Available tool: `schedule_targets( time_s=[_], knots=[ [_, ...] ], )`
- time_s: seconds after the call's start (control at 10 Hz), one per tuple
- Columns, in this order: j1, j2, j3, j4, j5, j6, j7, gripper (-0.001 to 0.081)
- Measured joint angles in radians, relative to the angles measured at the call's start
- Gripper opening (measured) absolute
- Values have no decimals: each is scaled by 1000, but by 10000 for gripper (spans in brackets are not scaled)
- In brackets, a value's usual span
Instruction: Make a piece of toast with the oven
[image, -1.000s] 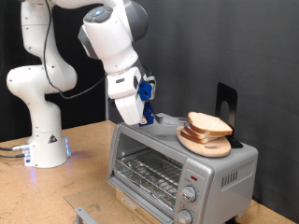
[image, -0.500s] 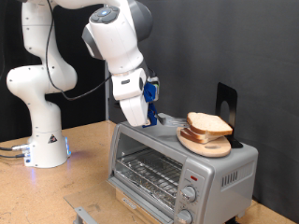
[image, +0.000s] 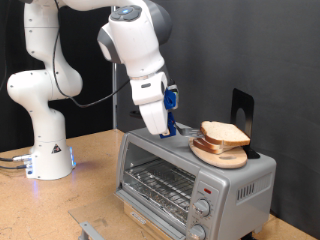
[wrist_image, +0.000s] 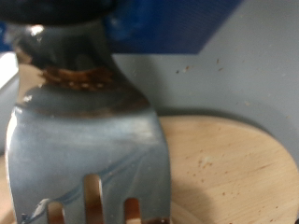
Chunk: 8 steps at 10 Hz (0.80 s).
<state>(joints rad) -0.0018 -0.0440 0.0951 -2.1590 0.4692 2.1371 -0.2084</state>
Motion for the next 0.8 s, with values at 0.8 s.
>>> schedule_targets(
  time_s=[0.8],
  knots=[
    [14,56,63,49,-34,90,61,448]
  ],
)
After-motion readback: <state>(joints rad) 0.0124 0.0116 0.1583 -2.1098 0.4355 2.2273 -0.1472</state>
